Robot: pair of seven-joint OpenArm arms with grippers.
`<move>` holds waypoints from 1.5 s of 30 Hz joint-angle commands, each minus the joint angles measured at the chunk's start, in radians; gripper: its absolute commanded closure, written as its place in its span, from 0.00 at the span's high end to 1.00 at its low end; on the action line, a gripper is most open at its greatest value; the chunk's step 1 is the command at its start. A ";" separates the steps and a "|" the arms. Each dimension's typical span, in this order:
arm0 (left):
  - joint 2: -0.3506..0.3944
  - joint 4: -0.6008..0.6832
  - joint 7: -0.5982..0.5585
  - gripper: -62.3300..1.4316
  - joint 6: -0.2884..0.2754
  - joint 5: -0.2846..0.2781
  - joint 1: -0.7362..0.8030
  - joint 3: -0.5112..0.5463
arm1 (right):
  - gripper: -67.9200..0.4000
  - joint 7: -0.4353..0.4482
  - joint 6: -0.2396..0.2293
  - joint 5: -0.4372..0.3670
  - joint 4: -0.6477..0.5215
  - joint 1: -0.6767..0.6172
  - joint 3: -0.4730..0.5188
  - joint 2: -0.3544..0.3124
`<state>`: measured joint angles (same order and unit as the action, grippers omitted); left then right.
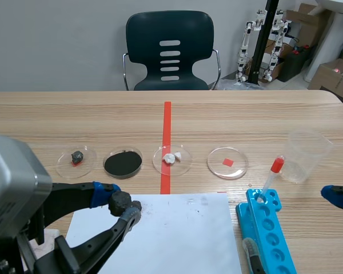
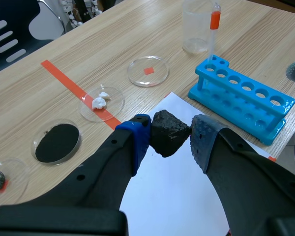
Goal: Put the right mineral back
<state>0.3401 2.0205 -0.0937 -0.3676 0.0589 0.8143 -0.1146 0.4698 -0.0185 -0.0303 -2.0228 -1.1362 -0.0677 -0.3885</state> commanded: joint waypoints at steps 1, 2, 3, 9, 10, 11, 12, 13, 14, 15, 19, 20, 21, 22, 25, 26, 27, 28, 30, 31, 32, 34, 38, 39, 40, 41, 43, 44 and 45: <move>-0.008 0.011 -0.014 0.20 0.005 -0.013 0.000 -0.003 | 1.00 0.014 0.003 -0.006 -0.023 0.006 0.001 -0.005; -0.010 0.011 -0.014 0.20 0.005 -0.013 0.000 -0.003 | 1.00 0.014 0.003 -0.006 -0.023 0.006 0.001 -0.005; -0.010 0.011 -0.013 0.20 0.005 -0.012 0.000 -0.003 | 1.00 0.014 0.003 -0.006 -0.023 0.006 0.001 -0.005; -0.004 0.011 -0.014 0.20 0.010 -0.003 -0.003 -0.003 | 1.00 0.014 0.003 -0.006 -0.023 0.006 0.001 -0.005; -0.004 0.011 -0.014 0.20 0.010 0.010 -0.004 -0.003 | 1.00 0.014 0.003 -0.006 -0.023 0.006 0.001 -0.005; -0.004 0.011 -0.012 0.20 0.010 0.019 -0.010 -0.005 | 1.00 0.014 0.003 -0.006 -0.023 0.006 0.001 -0.005; 0.004 0.011 -0.002 0.20 0.008 0.021 -0.017 -0.011 | 1.00 0.014 0.003 -0.006 -0.023 0.006 0.001 -0.005; 0.018 0.011 0.008 0.20 0.007 0.020 -0.025 -0.022 | 1.00 0.014 0.003 -0.006 -0.023 0.006 0.001 -0.005; 0.032 0.011 0.010 0.20 0.006 0.020 -0.034 -0.037 | 1.00 0.014 0.003 -0.006 -0.023 0.006 0.001 -0.005; 0.045 0.011 0.013 0.20 0.006 0.019 -0.041 -0.053 | 1.00 0.014 0.003 -0.006 -0.023 0.006 0.001 -0.005; 0.097 0.011 0.013 0.20 0.006 -0.004 -0.070 -0.124 | 1.00 0.014 0.003 -0.006 -0.023 0.006 0.001 -0.005; 0.112 0.010 0.013 0.20 0.006 -0.008 -0.077 -0.143 | 1.00 0.014 0.003 -0.006 -0.023 0.006 0.001 -0.005; 0.129 0.007 0.021 0.20 0.006 -0.015 -0.087 -0.164 | 1.00 0.014 0.003 -0.006 -0.023 0.006 0.001 -0.005; 0.147 0.006 0.040 0.20 0.006 -0.018 -0.101 -0.187 | 1.00 0.014 0.003 -0.006 -0.023 0.006 0.001 -0.005; 0.195 -0.007 0.105 0.20 0.006 -0.069 -0.166 -0.266 | 1.00 0.014 0.003 -0.006 -0.023 0.006 0.001 -0.005; 0.202 -0.017 0.127 0.20 0.007 -0.086 -0.189 -0.286 | 1.00 0.014 0.003 -0.006 -0.023 0.006 0.001 -0.005; 0.206 -0.033 0.151 0.20 0.011 -0.106 -0.217 -0.305 | 1.00 0.014 0.003 -0.006 -0.023 0.006 0.001 -0.005; 0.206 -0.053 0.174 0.20 0.018 -0.126 -0.246 -0.323 | 1.00 0.014 0.003 -0.006 -0.023 0.006 0.001 -0.005; 0.206 -0.101 0.212 0.20 0.051 -0.179 -0.309 -0.358 | 1.00 0.014 0.003 -0.006 -0.023 0.006 0.001 -0.005; 0.206 -0.128 0.230 0.20 0.076 -0.209 -0.344 -0.377 | 1.00 0.014 0.003 -0.006 -0.023 0.006 0.001 -0.005; 0.204 -0.157 0.248 0.20 0.103 -0.238 -0.380 -0.397 | 1.00 0.014 0.003 -0.006 -0.023 0.006 0.001 -0.005; 0.191 -0.213 0.289 0.20 0.161 -0.288 -0.449 -0.430 | 1.00 0.014 0.003 -0.006 -0.023 0.006 0.001 -0.005; 0.130 -0.322 0.388 0.20 0.269 -0.358 -0.576 -0.466 | 1.00 0.014 0.003 -0.006 -0.023 0.006 0.001 -0.005; 0.111 -0.351 0.415 0.20 0.288 -0.376 -0.606 -0.471 | 1.00 0.014 0.003 -0.006 -0.023 0.006 0.001 -0.005; 0.090 -0.380 0.442 0.21 0.307 -0.395 -0.636 -0.475 | 1.00 0.014 0.003 -0.006 -0.023 0.006 0.001 -0.005; 0.070 -0.410 0.468 0.21 0.323 -0.412 -0.664 -0.476 | 1.00 0.014 0.003 -0.006 -0.023 0.006 0.001 -0.005; 0.027 -0.474 0.516 0.21 0.337 -0.443 -0.718 -0.476 | 1.00 0.014 0.003 -0.006 -0.023 0.006 0.001 -0.005; 0.008 -0.505 0.537 0.21 0.339 -0.451 -0.741 -0.476 | 1.00 0.014 0.003 -0.006 -0.023 0.006 0.001 -0.005; -0.012 -0.537 0.557 0.21 0.341 -0.461 -0.764 -0.476 | 1.00 0.014 0.003 -0.006 -0.023 0.006 0.001 -0.005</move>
<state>0.3431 1.4712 0.4706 -0.0257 -0.3954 0.0521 -0.5934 0.4698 -0.0185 -0.0303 -2.0228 -1.1362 -0.0677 -0.3885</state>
